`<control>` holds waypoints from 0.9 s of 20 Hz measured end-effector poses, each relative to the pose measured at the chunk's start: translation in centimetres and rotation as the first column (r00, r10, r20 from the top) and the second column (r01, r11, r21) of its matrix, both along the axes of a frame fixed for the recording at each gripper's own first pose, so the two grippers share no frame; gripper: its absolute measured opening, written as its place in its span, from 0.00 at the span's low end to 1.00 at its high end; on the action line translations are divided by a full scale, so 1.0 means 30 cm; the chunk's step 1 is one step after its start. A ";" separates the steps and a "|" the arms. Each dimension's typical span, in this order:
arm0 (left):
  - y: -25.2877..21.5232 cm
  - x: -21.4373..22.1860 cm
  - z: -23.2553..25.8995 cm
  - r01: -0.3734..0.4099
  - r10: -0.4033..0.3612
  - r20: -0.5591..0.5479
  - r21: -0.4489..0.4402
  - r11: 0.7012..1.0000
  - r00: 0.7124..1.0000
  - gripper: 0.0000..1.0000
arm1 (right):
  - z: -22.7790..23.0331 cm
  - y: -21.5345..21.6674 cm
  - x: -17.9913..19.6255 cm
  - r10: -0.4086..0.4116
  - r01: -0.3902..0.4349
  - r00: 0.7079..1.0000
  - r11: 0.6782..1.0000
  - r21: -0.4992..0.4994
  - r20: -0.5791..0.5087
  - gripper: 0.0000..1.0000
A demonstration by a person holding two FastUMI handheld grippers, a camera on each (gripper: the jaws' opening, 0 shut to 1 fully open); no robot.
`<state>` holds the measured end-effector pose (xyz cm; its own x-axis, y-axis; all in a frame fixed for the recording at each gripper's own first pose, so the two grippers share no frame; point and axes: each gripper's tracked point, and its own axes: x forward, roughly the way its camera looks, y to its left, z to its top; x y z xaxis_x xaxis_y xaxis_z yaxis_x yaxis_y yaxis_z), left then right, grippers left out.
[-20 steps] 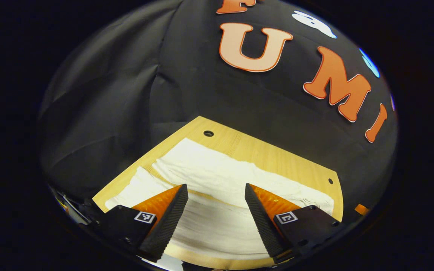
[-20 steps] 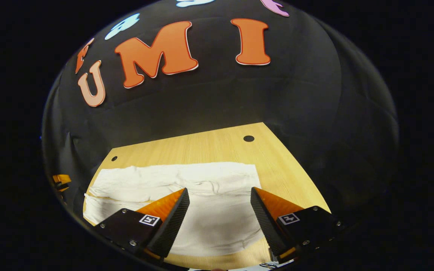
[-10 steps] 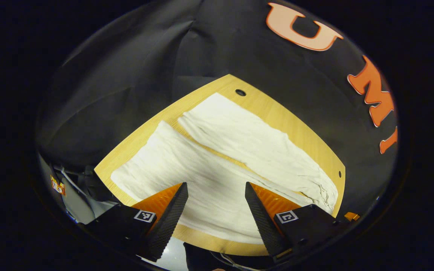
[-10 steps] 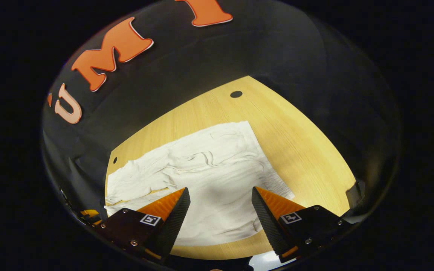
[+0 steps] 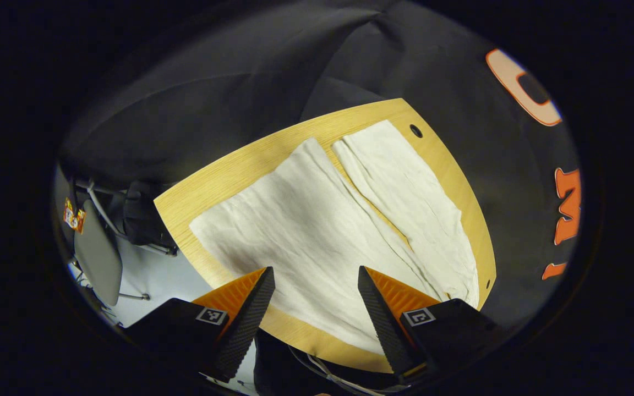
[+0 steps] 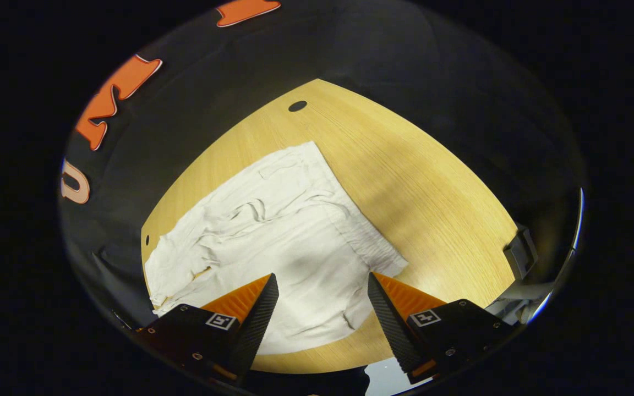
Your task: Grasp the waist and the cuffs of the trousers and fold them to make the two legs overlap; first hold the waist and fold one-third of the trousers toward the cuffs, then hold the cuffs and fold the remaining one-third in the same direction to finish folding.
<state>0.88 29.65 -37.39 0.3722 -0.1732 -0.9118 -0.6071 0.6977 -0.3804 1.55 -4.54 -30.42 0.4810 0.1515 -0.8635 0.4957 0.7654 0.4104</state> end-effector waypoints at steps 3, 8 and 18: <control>0.043 -0.052 -0.062 -0.058 0.056 -0.041 -0.045 0.997 0.998 1.00 | -0.051 0.002 -0.034 -0.013 0.013 0.999 1.000 0.005 -0.037 0.99; 0.121 -0.120 -0.133 -0.147 0.138 -0.088 -0.103 0.984 0.987 1.00 | -0.104 0.024 -0.059 -0.032 0.035 0.997 0.999 0.034 -0.069 0.98; 0.253 -0.095 -0.202 -0.265 0.263 -0.030 -0.133 0.955 0.964 1.00 | -0.148 0.044 -0.054 -0.063 0.065 0.994 0.998 0.014 -0.094 0.97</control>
<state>-1.97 37.23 -43.46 0.4106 -0.1919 -0.8914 -0.7679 0.4544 -0.4515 -0.07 -3.23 -34.85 0.4079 0.1381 -0.9025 0.5803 0.7239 0.3731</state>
